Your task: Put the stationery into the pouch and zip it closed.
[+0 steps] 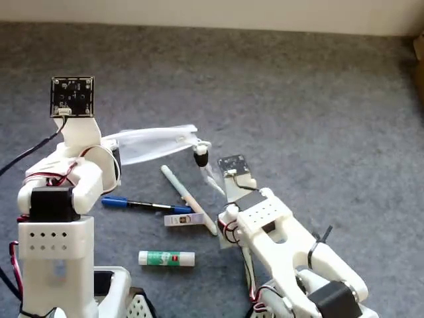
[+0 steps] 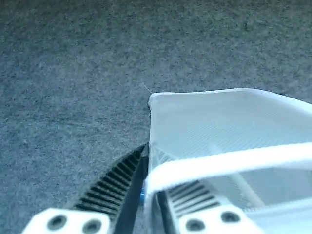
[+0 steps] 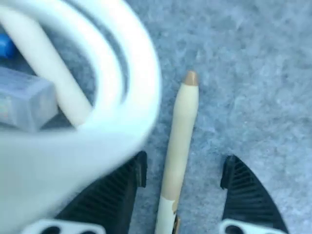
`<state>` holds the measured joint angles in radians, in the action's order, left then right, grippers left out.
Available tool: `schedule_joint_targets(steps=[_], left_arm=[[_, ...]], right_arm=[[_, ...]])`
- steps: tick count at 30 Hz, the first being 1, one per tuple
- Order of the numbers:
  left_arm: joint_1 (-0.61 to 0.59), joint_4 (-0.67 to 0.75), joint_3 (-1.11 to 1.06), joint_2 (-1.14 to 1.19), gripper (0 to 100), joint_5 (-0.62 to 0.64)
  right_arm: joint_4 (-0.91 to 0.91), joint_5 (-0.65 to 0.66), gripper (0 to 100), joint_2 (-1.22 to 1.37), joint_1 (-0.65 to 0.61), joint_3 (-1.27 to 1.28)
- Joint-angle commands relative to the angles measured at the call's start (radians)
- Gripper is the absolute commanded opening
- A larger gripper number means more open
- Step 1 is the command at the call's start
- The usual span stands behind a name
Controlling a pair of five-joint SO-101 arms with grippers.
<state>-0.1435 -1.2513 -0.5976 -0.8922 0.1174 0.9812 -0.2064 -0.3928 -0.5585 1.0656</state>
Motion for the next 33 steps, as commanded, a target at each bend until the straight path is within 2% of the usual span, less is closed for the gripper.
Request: schedule_joint_targets(steps=[1,5,9,12,25,33], left_arm=[[-0.015,-0.003,0.018,0.002,1,0.012],[-0.015,-0.003,0.018,0.002,1,0.012],[-0.015,-0.003,0.018,0.002,1,0.012],[-0.015,-0.003,0.018,0.002,1,0.012],[-0.015,0.002,0.018,0.004,1,0.012],[-0.015,-0.002,0.018,0.004,1,0.012]], right_arm=[[-0.050,-0.005,14.1,0.019,-0.016,-0.042],[-0.059,-0.005,0.2,0.007,-0.016,-0.045],[-0.045,-0.005,0.5,-0.058,-0.015,-0.042],[0.033,-0.005,0.5,-0.148,-0.015,-0.048],[0.288,-0.005,0.4,-0.714,-0.015,-0.073],[0.269,-0.003,0.4,-0.901,-0.021,-0.259]])
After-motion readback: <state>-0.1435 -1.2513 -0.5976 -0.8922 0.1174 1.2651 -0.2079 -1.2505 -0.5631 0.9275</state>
